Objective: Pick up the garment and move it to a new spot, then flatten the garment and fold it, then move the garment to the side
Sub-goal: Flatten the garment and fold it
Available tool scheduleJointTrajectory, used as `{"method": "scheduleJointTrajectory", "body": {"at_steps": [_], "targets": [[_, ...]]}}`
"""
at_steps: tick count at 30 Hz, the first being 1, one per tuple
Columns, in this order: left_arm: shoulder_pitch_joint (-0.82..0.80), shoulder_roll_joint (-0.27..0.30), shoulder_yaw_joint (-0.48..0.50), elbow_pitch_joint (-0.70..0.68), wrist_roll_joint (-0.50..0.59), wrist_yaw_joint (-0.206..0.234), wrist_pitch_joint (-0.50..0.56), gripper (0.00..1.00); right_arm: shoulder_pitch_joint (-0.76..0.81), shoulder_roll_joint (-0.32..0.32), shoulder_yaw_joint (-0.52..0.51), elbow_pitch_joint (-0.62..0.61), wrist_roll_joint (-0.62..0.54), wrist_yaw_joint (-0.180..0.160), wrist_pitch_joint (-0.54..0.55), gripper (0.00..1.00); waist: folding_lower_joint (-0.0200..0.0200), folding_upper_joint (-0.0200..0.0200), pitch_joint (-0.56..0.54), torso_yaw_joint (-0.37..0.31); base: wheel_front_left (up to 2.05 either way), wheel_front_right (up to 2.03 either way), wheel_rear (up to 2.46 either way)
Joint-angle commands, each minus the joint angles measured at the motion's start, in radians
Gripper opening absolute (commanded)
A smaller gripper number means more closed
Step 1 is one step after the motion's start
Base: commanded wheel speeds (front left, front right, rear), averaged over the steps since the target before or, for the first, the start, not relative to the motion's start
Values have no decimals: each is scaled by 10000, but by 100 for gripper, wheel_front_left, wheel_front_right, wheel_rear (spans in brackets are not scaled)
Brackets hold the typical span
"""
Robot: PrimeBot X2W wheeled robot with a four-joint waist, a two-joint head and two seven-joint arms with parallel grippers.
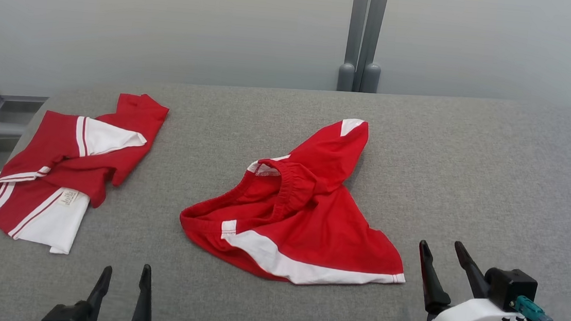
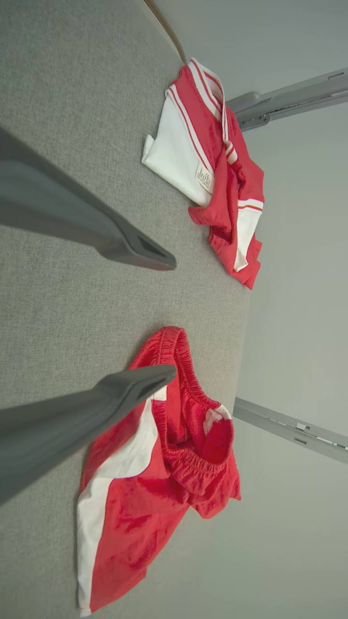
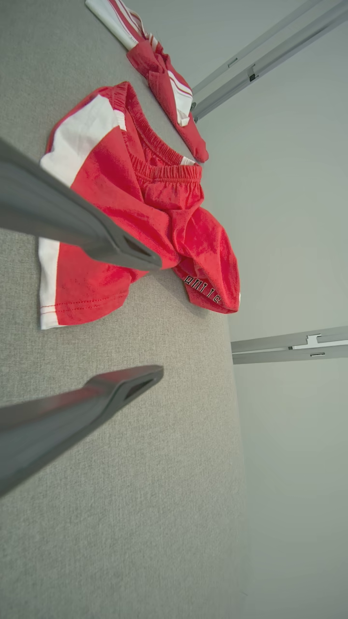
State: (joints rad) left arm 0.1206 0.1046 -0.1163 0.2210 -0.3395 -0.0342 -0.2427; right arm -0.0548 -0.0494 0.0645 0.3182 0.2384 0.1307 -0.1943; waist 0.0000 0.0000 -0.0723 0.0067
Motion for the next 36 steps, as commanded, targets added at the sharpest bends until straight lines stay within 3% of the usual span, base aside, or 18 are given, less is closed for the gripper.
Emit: {"method": "scheduleJointTrajectory", "body": {"at_steps": [1, 5, 30, 36], "targets": [[118, 79, -46, 10, 109, -58, -1, 100, 167, -19, 0, -19, -29, 0, 39, 100, 0, 0, -4, 5, 0, 0, 0], [227, 305, -210, 233, 309, -28, 113, 100, 331, -19, -14, -78, -191, 0, 255, 100, 0, 0, -35, 4, 0, 0, 0], [351, 379, -221, -21, -83, 193, 360, 100, 502, -19, 6, -440, -370, 0, 569, 100, 0, 0, 83, -309, 0, 0, 0], [-116, 430, -504, -91, 9, -24, 519, 100, 447, -21, 41, -392, -363, 0, 760, 100, 0, 0, 171, -300, 0, 0, 0]]}}
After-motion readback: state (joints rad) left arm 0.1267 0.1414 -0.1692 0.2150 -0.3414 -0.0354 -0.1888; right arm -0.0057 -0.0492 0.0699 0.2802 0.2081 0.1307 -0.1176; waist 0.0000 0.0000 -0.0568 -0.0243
